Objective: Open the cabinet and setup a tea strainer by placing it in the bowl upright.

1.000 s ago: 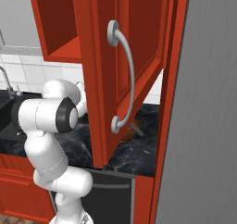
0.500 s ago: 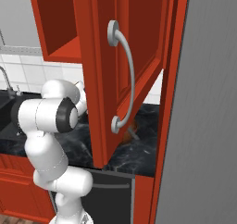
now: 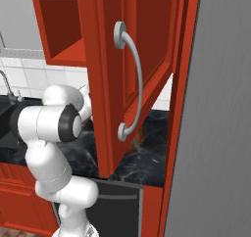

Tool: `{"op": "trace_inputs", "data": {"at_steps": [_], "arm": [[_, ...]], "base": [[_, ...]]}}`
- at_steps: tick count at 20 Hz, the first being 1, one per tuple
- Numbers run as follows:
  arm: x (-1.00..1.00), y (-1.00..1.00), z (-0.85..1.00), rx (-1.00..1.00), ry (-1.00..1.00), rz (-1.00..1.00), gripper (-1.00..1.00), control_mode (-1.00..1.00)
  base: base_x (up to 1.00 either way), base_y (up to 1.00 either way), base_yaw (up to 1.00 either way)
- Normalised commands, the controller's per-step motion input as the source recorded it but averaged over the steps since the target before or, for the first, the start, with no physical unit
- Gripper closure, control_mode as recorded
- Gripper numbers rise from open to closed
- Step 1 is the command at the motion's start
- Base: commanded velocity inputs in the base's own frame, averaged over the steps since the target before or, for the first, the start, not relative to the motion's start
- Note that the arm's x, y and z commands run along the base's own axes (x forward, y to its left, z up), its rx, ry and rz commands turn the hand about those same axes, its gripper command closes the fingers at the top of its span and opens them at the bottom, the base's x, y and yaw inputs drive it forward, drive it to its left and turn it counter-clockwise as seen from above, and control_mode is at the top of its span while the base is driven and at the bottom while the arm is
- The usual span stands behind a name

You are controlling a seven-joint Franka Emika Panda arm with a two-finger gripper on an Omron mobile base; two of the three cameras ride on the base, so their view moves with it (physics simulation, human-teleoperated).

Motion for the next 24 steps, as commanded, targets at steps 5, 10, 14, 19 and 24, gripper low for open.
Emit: {"op": "trace_inputs", "data": {"at_steps": [5, 10, 14, 19, 24], "arm": [[-0.24, 0.00, 0.00, 0.17, 0.00, 0.00, 1.00, -1.00], [0.00, 0.00, -0.14, 0.02, 0.00, 0.00, 1.00, -1.00], [0.00, 0.00, -0.12, 0.02, -0.02, 0.00, 1.00, -1.00], [0.00, 0.03, -0.04, 0.00, -0.01, 0.00, 1.00, -1.00], [0.00, 0.05, -0.02, 0.01, 0.00, 0.00, 1.00, -1.00]], "base": [[0.00, 0.00, 0.00], [0.00, 0.00, 0.00], [0.00, 0.00, 0.00], [0.00, 0.00, 0.00], [0.00, 0.00, 0.00]]}}
